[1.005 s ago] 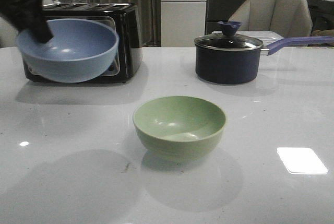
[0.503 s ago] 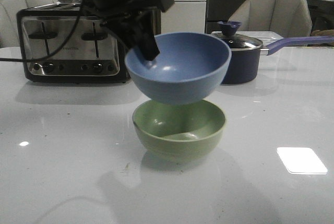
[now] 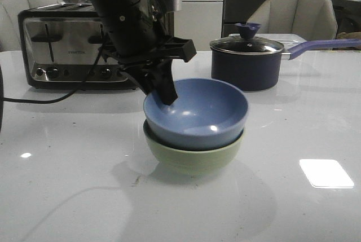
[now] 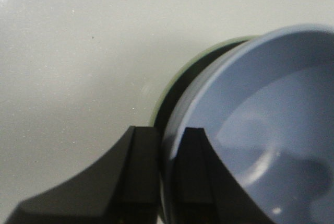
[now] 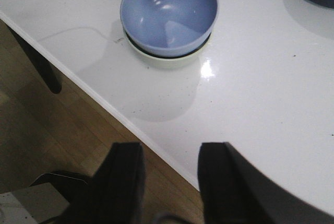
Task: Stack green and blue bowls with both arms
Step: 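Open the left gripper and lift it away from the bowls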
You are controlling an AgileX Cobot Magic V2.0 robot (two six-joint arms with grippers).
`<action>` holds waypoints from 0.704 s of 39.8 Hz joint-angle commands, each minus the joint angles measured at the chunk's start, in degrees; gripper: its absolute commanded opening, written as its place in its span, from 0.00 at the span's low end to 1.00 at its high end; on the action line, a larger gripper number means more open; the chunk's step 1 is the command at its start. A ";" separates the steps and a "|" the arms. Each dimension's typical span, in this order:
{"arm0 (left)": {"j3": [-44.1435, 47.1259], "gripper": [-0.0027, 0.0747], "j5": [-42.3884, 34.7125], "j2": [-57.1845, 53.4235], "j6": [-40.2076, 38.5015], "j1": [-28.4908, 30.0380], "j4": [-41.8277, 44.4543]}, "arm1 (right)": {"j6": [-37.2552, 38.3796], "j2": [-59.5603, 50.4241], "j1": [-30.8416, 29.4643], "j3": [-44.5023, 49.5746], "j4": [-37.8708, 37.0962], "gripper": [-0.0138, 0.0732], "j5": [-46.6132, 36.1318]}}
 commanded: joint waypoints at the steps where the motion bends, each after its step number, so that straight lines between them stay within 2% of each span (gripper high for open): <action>1: -1.97 0.46 -0.54 -2.87 0.11 -0.20 -2.06 | -0.30 0.27 -0.08 -1.52 1.11 0.60 -3.73; 4: -1.97 0.61 -0.44 -2.99 0.11 -0.20 -2.06 | -0.30 0.27 -0.08 -1.52 1.11 0.60 -3.73; 7: -2.22 0.68 -0.30 -3.12 0.11 -0.20 -2.06 | -0.30 0.27 -0.08 -1.52 1.11 0.60 -3.73; 21: -2.42 0.68 1.50 -9.25 0.11 -0.20 0.79 | -0.30 0.27 -0.08 -1.52 1.11 0.60 -3.73; 28: 3.07 0.68 -0.26 -17.97 0.11 -0.20 1.17 | -0.30 0.27 -0.08 -1.52 1.11 0.60 -3.73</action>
